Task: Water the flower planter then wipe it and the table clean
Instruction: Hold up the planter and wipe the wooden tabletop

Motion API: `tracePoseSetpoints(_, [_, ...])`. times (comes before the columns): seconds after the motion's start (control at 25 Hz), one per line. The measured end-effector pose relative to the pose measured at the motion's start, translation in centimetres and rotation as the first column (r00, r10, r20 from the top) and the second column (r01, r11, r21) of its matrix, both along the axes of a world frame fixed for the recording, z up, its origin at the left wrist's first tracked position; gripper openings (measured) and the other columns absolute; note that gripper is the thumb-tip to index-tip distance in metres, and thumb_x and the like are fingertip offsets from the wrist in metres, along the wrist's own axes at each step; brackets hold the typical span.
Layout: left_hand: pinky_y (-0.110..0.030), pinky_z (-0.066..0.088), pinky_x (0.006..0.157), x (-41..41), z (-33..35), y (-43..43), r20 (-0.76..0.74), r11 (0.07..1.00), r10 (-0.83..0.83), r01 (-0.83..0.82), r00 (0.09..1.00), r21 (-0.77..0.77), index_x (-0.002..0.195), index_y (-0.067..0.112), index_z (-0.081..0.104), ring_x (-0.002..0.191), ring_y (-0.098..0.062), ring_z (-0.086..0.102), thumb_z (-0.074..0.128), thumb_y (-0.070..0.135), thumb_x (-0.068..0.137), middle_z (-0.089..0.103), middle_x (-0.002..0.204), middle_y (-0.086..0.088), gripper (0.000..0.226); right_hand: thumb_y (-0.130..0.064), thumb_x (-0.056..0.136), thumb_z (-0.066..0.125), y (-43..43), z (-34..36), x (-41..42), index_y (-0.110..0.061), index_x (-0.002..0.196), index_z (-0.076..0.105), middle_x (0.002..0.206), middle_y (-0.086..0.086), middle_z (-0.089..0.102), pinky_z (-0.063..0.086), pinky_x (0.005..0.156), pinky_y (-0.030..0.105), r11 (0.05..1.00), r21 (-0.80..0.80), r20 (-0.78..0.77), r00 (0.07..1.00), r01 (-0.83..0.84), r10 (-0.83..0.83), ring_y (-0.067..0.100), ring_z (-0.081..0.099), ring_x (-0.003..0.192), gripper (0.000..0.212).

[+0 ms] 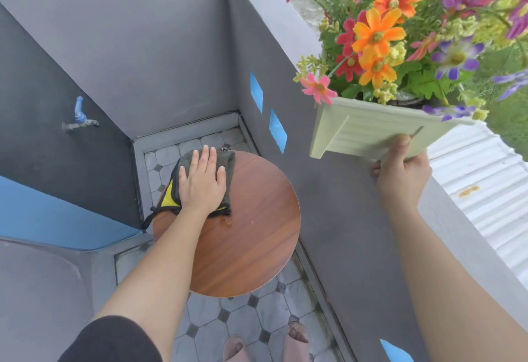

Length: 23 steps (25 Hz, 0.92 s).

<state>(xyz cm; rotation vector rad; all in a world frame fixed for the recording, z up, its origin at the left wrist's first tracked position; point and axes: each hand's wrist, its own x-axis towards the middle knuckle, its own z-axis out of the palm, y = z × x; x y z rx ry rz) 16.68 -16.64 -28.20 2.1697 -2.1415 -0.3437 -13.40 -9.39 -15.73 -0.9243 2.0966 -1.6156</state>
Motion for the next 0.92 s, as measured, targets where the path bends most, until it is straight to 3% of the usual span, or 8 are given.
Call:
tracePoseSetpoints(0.28, [-0.060,0.018,0.105,2.3,0.6,3.0,0.030,0.960,0.270,-0.271,0.963,0.073,0.151,0.030,0.006,0.142,-0.037,0.014,0.013,0.047,0.098,0.003,0.160,0.009,0.056,-0.062,0.080,0.040,0.2,0.1,0.2,-0.032,0.072,0.046,0.052,-0.001,0.051,0.054,0.061,0.052,1.000,0.003,0.007,1.000,0.012,-0.012,0.021,0.055,0.048,0.032])
tracePoseSetpoints(0.48, [-0.060,0.029,0.095,2.8,0.9,5.7,0.004,0.922,0.376,-0.374,0.927,0.102,0.150,0.031,0.002,0.138,-0.039,0.018,0.013,0.047,0.098,-0.002,0.160,0.010,0.056,-0.065,0.079,0.040,0.3,0.3,0.2,-0.035,0.077,0.047,0.052,-0.001,0.051,0.053,0.059,0.047,1.000,-0.006,0.002,1.000,0.004,-0.004,0.004,0.052,0.037,0.031])
tracePoseSetpoints(0.6, [-0.060,0.030,0.096,2.8,0.9,7.5,-0.001,0.911,0.402,-0.400,0.916,0.098,0.151,0.030,0.002,0.137,-0.040,0.018,0.014,0.046,0.099,-0.001,0.160,0.009,0.056,-0.066,0.079,0.040,0.5,0.6,0.4,-0.035,0.077,0.046,0.054,-0.002,0.051,0.054,0.060,0.048,1.000,0.006,-0.003,1.000,0.002,-0.002,0.004,0.052,0.038,0.031])
tracePoseSetpoints(0.8, [-0.062,0.024,0.103,2.1,0.5,10.6,0.001,0.898,0.429,-0.427,0.903,0.104,0.151,0.025,0.004,0.141,-0.042,0.007,0.016,0.043,0.099,0.000,0.160,0.005,0.057,-0.064,0.082,0.040,0.7,0.9,0.6,-0.037,0.076,0.047,0.055,-0.004,0.050,0.054,0.061,0.052,1.000,0.008,-0.037,0.999,0.004,-0.004,0.015,0.056,0.045,0.029])
tracePoseSetpoints(0.92, [-0.062,0.023,0.105,1.4,0.4,12.3,-0.010,0.890,0.449,-0.446,0.894,0.096,0.151,0.022,0.008,0.142,-0.044,0.004,0.019,0.042,0.098,0.003,0.161,0.002,0.058,-0.076,0.081,0.039,0.8,0.8,0.4,-0.042,0.075,0.048,0.061,0.004,0.055,0.052,0.067,0.055,0.999,0.021,-0.059,0.998,0.032,-0.030,0.036,0.062,0.062,0.036])
